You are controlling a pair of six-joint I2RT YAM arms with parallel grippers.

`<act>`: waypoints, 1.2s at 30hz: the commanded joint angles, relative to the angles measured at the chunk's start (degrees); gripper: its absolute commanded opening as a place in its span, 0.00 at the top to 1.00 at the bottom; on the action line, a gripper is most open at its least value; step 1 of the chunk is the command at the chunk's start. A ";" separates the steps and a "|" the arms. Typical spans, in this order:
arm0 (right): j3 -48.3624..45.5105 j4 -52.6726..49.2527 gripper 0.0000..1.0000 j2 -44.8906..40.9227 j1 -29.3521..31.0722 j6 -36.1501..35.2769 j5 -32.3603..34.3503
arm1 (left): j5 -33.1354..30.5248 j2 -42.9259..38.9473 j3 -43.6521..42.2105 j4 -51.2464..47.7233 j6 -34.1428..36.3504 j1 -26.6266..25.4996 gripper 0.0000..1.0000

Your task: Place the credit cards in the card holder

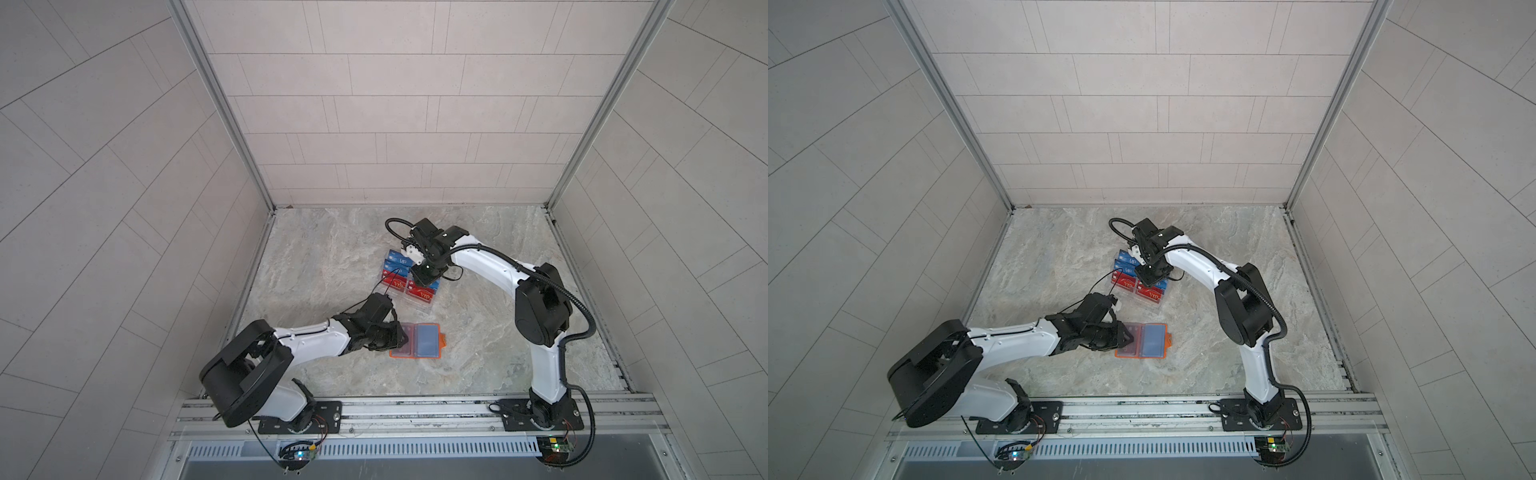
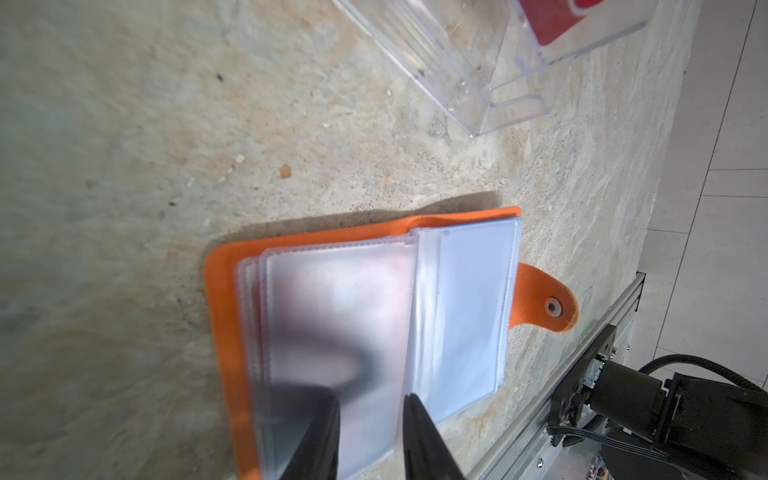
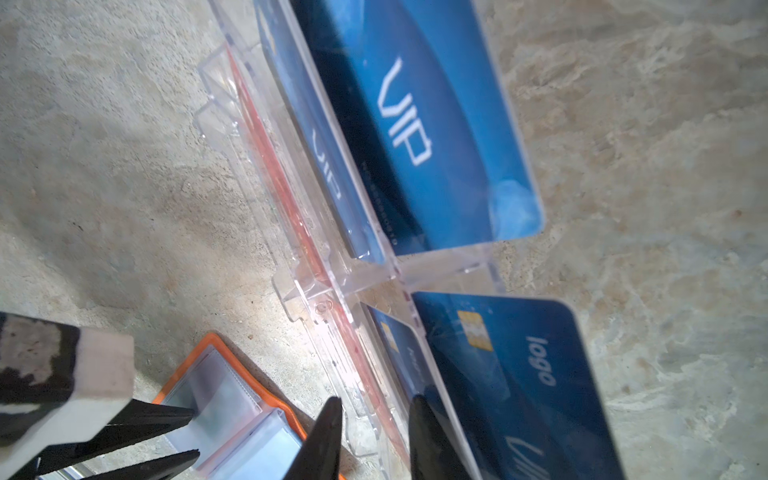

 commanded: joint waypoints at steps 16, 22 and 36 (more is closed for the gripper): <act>0.09 -2.39 0.66 1.21 1.30 -4.31 1.56 | -0.17 0.05 -1.23 -0.50 -0.62 -0.19 0.71; -0.49 -1.64 0.64 0.92 1.33 -4.91 2.52 | -0.17 -0.16 -1.34 -0.29 -0.80 -0.22 0.71; -0.54 -2.39 0.78 1.42 3.23 -6.67 -0.14 | -0.15 0.56 -0.99 -0.86 -0.46 -0.22 0.70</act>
